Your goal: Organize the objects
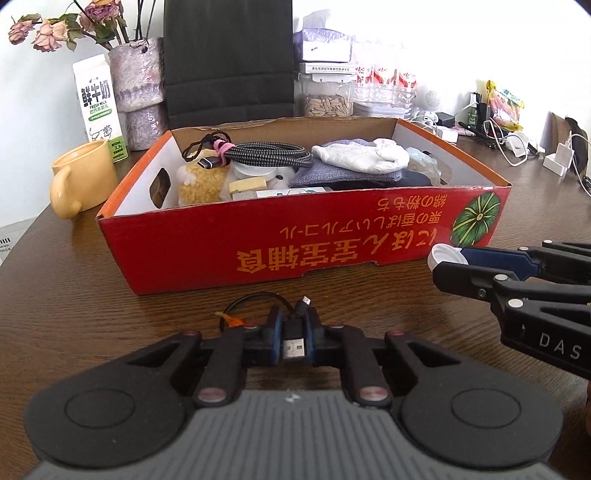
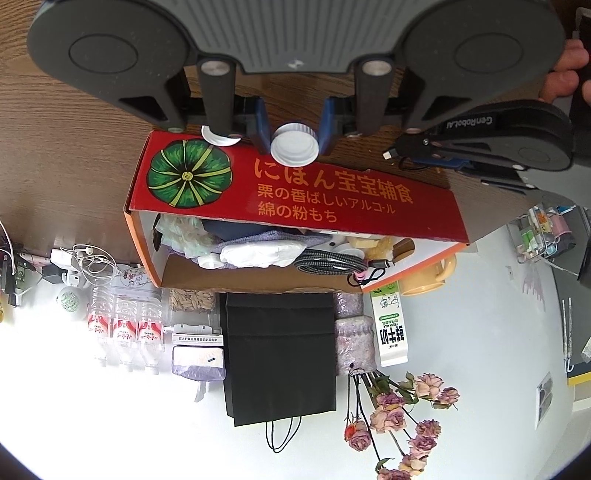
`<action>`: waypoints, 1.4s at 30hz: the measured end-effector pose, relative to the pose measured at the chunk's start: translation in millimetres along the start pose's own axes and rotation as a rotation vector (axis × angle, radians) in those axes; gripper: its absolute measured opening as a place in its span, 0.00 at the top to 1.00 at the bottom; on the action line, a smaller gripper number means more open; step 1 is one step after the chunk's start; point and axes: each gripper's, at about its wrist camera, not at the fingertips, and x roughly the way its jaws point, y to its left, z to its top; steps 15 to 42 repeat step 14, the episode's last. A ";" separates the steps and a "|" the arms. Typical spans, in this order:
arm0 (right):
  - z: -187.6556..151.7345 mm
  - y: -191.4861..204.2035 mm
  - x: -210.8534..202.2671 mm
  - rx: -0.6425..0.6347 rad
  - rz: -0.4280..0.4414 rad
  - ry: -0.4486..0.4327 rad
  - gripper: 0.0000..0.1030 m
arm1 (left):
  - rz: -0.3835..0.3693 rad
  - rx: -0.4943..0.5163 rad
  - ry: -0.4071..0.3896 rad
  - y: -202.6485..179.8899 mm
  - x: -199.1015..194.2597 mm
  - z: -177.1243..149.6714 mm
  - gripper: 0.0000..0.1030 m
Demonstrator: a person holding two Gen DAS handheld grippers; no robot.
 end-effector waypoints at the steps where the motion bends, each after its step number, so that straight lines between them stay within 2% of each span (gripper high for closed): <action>1: 0.0 -0.1 -0.2 0.001 0.001 -0.001 0.74 | 0.003 -0.002 -0.004 -0.2 -1.1 -0.3 0.87; 14: -0.1 -0.4 -3.9 0.001 -0.002 -0.027 0.74 | 0.026 -0.022 -0.099 6.0 -35.2 0.3 0.87; 42: -0.1 -0.4 -3.9 0.001 -0.002 -0.027 0.74 | 0.026 -0.022 -0.099 6.0 -35.2 0.3 0.87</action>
